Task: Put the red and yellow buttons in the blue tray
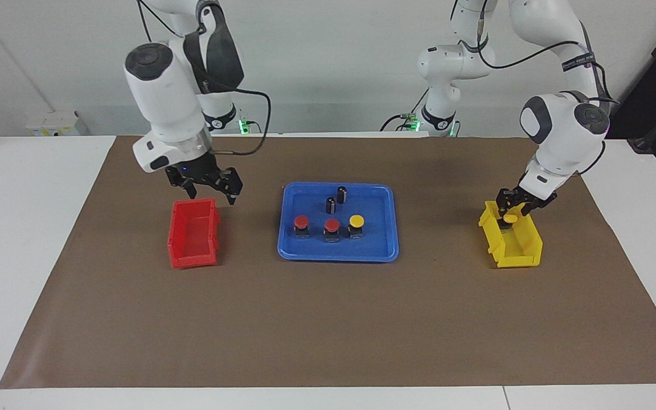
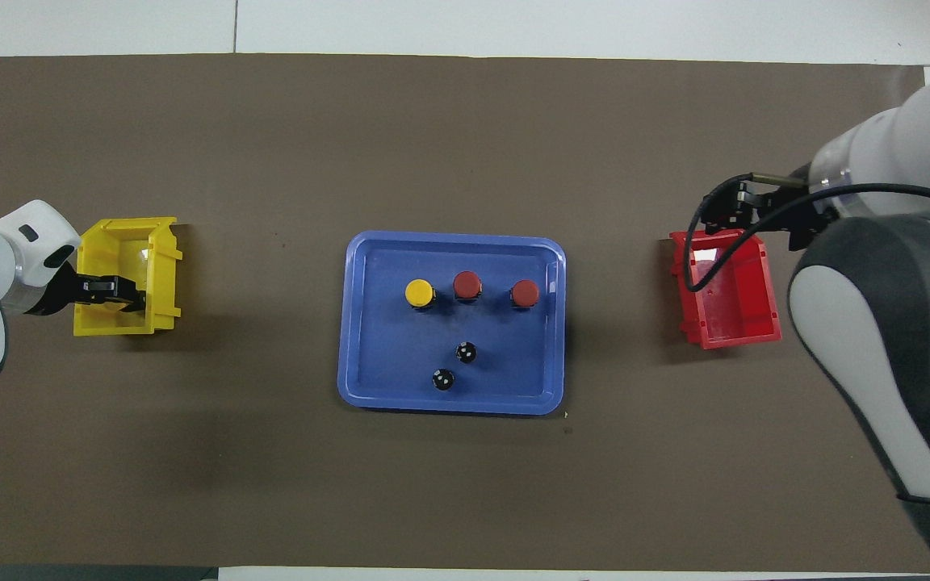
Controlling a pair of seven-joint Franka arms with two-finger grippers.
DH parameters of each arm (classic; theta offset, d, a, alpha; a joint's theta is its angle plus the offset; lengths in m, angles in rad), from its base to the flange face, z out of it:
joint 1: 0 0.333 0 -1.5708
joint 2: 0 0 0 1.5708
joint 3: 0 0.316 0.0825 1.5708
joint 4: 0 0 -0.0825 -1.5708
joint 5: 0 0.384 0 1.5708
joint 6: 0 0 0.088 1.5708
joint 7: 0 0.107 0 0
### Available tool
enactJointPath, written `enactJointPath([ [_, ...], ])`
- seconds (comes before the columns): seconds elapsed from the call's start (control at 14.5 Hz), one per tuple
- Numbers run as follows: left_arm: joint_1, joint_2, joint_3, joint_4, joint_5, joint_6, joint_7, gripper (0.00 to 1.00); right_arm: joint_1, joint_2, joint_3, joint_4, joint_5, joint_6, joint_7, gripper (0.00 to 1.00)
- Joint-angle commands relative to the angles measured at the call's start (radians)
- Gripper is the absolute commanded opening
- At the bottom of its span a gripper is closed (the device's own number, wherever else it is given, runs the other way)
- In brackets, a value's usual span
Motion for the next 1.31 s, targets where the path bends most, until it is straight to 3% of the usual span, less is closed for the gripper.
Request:
enactJointPath([
  [0.0, 0.012, -0.005, -0.009, -0.046, 0.019, 0.056, 0.01, 0.67, -0.092, -0.044, 0.005, 0.011, 0.0, -0.089, -0.15, 1.0],
  [0.14, 0.012, -0.005, -0.009, -0.06, 0.019, 0.076, 0.011, 0.65, -0.074, -0.063, -0.073, 0.045, -0.016, -0.145, -0.205, 1.0],
  [0.21, 0.012, -0.004, -0.007, -0.061, 0.019, 0.079, 0.01, 0.55, -0.082, -0.058, -0.098, 0.088, -0.016, -0.183, -0.253, 1.0],
  [0.28, 0.012, -0.004, -0.007, -0.061, 0.019, 0.081, 0.01, 0.12, -0.086, -0.051, -0.106, 0.121, -0.015, -0.207, -0.29, 1.0],
  [0.34, 0.012, -0.002, -0.009, -0.058, 0.019, 0.081, 0.001, 0.01, -0.092, -0.051, -0.107, 0.122, -0.015, -0.203, -0.302, 1.0],
  [0.48, 0.01, 0.013, -0.007, 0.013, 0.019, 0.038, -0.002, 0.01, -0.097, -0.049, -0.104, 0.116, -0.015, -0.203, -0.299, 1.0],
  [0.69, -0.028, 0.016, -0.018, 0.335, 0.064, -0.309, -0.008, 0.01, -0.085, -0.051, -0.098, 0.114, -0.015, -0.198, -0.295, 1.0],
  [0.76, -0.078, 0.013, -0.016, 0.416, 0.084, -0.418, -0.042, 0.01, -0.085, -0.051, -0.1, 0.114, -0.015, -0.194, -0.295, 1.0],
  [0.83, -0.127, 0.002, -0.019, 0.432, 0.086, -0.456, -0.13, 0.01, -0.086, -0.051, -0.098, 0.113, -0.015, -0.194, -0.295, 1.0],
  [0.89, -0.199, -0.002, -0.025, 0.424, 0.086, -0.448, -0.263, 0.01, -0.091, -0.052, -0.1, 0.109, -0.015, -0.194, -0.295, 1.0],
  [1.03, -0.324, -0.018, -0.032, 0.338, 0.053, -0.317, -0.489, 0.01, -0.097, -0.052, -0.103, 0.109, -0.016, -0.198, -0.296, 1.0],
  [1.24, -0.446, 0.068, -0.032, 0.327, -0.064, -0.187, -0.586, 0.01, -0.108, -0.055, -0.106, 0.108, -0.018, -0.198, -0.298, 1.0],
])
